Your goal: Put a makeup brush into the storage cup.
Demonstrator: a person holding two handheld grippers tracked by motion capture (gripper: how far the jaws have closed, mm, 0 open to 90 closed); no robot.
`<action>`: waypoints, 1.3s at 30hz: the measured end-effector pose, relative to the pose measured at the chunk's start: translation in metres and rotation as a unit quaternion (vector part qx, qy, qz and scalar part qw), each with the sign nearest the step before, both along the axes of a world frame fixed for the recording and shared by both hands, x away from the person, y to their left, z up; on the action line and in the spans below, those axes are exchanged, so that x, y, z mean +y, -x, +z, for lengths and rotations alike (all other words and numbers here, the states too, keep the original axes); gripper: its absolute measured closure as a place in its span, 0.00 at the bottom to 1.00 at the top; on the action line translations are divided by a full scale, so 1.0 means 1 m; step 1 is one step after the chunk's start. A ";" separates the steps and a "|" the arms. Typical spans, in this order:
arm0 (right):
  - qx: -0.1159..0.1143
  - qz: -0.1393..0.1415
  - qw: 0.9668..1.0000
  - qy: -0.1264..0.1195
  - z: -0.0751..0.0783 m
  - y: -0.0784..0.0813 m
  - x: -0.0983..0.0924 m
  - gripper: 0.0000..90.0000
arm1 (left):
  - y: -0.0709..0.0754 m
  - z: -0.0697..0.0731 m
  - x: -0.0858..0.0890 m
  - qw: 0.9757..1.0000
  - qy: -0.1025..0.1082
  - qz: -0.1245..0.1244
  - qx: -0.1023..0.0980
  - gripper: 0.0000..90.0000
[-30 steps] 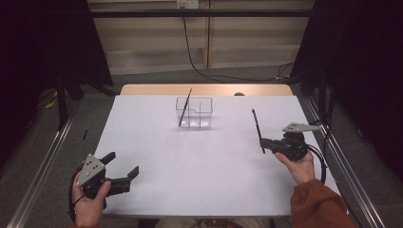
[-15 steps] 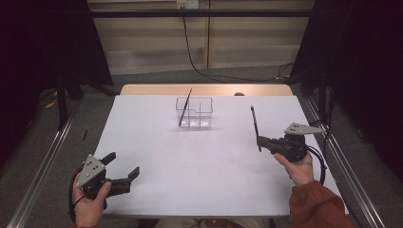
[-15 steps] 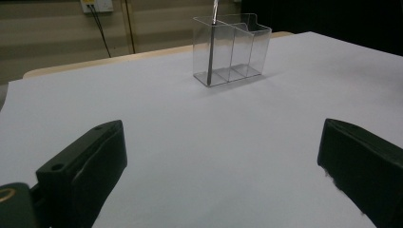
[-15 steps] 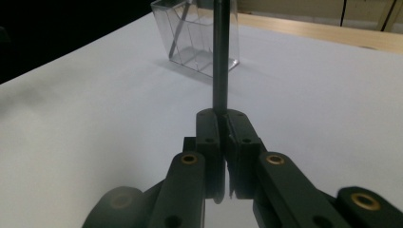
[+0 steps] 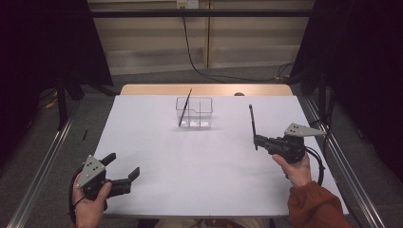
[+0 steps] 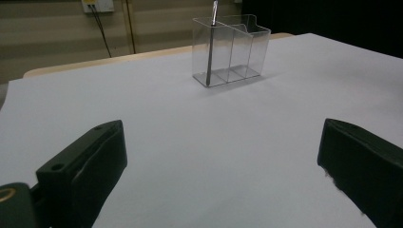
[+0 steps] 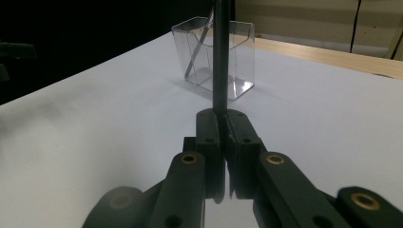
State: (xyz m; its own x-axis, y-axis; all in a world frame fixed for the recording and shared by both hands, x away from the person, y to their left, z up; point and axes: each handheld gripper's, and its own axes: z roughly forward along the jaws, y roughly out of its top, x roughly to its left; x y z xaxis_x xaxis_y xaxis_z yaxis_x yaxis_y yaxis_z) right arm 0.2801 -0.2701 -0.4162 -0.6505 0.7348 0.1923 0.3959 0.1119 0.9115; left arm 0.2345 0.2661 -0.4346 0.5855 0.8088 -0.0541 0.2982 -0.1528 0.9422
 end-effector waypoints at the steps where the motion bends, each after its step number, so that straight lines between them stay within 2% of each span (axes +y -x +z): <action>1: 0.002 0.002 1.000 -0.001 0.000 0.000 0.001 0.94 | 0.000 0.000 0.000 1.000 0.000 -0.002 0.000 0.03; 4: 0.004 0.010 1.000 -0.005 -0.001 0.000 0.004 0.94 | 0.001 0.000 -0.001 1.000 0.001 -0.005 -0.002 0.03; 9: -0.007 0.026 1.000 0.000 0.001 0.003 0.014 0.94 | 0.002 0.001 -0.005 1.000 0.006 -0.011 -0.001 0.03; 11: -0.009 0.030 1.000 0.000 0.001 0.004 0.017 0.94 | 0.002 0.002 -0.009 1.000 -0.008 -0.018 -0.005 0.03; 14: -0.010 0.037 0.999 -0.003 0.001 0.005 0.021 0.94 | 0.003 0.003 -0.012 1.000 0.005 -0.024 -0.008 0.03; 22: -0.012 0.052 0.998 -0.012 0.002 0.008 0.032 0.94 | 0.003 0.005 -0.016 0.999 0.010 -0.032 -0.011 0.03; 24: -0.013 0.057 0.998 -0.012 0.002 0.008 0.035 0.94 | 0.003 0.005 -0.016 0.999 0.022 -0.041 -0.011 0.03; 26: -0.013 0.064 0.998 -0.010 0.002 0.009 0.041 0.94 | 0.004 0.005 -0.017 0.999 0.016 -0.042 -0.016 0.03; 28: -0.013 0.074 0.997 -0.010 0.003 0.010 0.047 0.94 | 0.004 0.005 -0.018 0.999 0.022 -0.041 -0.015 0.03; 30: -0.014 0.080 0.997 -0.010 0.003 0.009 0.052 0.94 | 0.003 0.006 -0.019 0.999 0.017 -0.042 -0.017 0.03; 34: -0.011 0.087 0.996 -0.015 0.002 0.006 0.062 0.94 | 0.003 0.007 -0.025 0.999 0.023 -0.043 -0.013 0.03; 39: -0.009 0.097 0.995 -0.016 0.001 0.004 0.071 0.94 | -0.001 0.011 -0.036 0.998 0.021 -0.056 -0.018 0.03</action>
